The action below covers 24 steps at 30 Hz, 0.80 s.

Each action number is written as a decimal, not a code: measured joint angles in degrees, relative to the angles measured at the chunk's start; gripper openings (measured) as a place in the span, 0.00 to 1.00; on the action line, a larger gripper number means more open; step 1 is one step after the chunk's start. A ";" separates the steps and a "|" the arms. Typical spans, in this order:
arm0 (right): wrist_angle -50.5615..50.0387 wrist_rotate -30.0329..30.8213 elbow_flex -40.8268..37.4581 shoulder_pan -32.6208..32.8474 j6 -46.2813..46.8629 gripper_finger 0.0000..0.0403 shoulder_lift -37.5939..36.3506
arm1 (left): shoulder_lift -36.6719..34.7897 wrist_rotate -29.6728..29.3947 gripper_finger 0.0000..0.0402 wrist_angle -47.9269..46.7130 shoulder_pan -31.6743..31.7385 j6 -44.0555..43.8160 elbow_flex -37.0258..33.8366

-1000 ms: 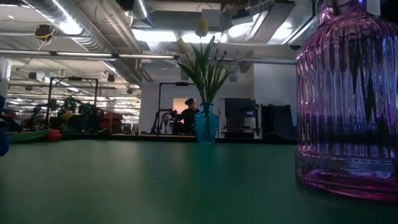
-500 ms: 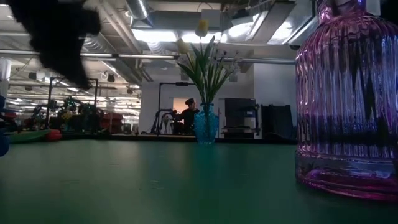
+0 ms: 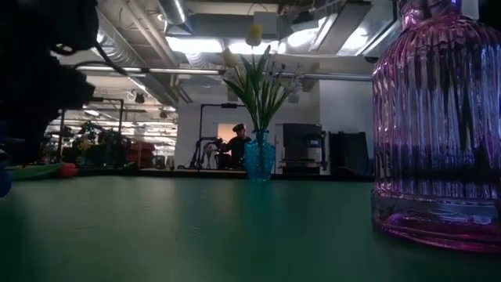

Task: Sort flowers into vase by color
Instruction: Put the top blue flowers into the purple flower vase

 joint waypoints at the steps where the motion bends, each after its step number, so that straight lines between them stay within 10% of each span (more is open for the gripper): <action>1: 0.15 0.31 0.00 -0.14 0.01 0.02 0.59 | 0.02 0.46 0.32 0.52 0.34 0.00 -0.40; 14: -0.52 -3.67 -0.07 -6.50 2.56 0.12 7.31 | 0.24 0.73 0.32 0.97 6.95 11.03 -0.63; 24: -1.70 -3.40 -0.07 -6.35 -0.43 0.51 7.28 | 0.54 -1.10 0.32 -2.00 27.66 23.97 -0.63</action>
